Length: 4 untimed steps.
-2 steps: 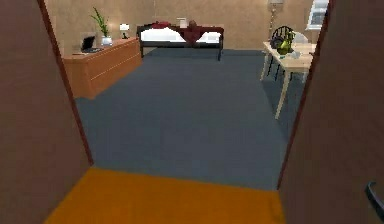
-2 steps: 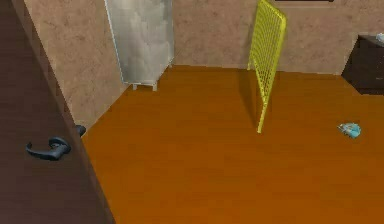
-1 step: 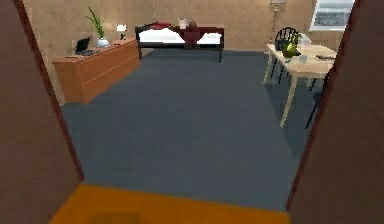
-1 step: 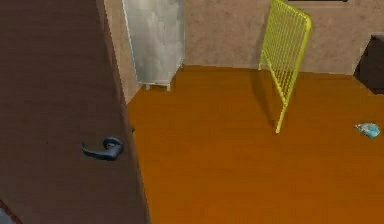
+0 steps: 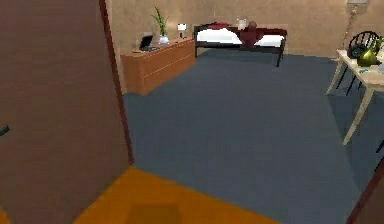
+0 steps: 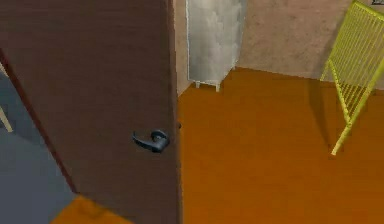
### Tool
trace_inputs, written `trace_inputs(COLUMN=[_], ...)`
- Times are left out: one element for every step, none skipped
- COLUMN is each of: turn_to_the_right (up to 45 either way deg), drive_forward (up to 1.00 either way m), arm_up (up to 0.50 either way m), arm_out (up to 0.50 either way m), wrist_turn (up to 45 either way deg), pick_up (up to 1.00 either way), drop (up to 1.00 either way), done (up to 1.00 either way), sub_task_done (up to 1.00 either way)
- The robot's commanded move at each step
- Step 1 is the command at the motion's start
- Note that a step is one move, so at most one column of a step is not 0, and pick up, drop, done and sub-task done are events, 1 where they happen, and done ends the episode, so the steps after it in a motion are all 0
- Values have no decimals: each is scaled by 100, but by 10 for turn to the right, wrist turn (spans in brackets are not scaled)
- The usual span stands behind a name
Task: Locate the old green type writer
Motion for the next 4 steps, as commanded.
trace_inputs(turn_to_the_right=[0, 270, 0, 0], drive_forward=[30, 0, 100, 100], arm_up=[0, 0, 0, 0], arm_out=[0, 0, 0, 0], wrist_turn=[0, 0, 0, 0], pick_up=[0, 0, 0, 0], drop=[0, 0, 0, 0], done=[0, 0, 0, 0], sub_task_done=[0, 0, 0, 0])
